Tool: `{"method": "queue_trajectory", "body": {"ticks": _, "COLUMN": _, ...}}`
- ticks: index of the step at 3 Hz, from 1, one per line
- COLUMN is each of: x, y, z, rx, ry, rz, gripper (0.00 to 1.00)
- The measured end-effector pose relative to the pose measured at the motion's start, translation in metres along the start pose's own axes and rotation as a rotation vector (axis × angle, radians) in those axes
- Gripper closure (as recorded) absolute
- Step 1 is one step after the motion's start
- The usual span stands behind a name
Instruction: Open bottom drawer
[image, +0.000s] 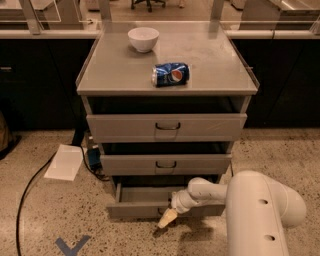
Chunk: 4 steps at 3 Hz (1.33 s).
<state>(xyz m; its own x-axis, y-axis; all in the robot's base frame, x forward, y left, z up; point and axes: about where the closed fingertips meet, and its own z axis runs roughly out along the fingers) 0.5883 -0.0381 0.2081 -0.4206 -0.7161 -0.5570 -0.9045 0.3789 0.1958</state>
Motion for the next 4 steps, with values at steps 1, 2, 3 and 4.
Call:
{"method": "queue_trajectory", "body": {"ticks": 1, "x": 0.007, "y": 0.009, "z": 0.007, "rx": -0.022, "ry": 0.014, "rz": 0.003, "gripper": 0.0}}
{"method": "queue_trajectory", "body": {"ticks": 2, "x": 0.024, "y": 0.029, "z": 0.01, "rx": -0.067, "ry": 0.049, "rz": 0.017, "gripper": 0.0}}
{"method": "queue_trajectory", "body": {"ticks": 3, "x": 0.039, "y": 0.05, "z": 0.0, "rx": -0.107, "ry": 0.072, "rz": 0.038, "gripper": 0.0}}
{"method": "queue_trajectory", "body": {"ticks": 4, "x": 0.039, "y": 0.05, "z": 0.0, "rx": -0.107, "ry": 0.072, "rz": 0.038, "gripper": 0.0}}
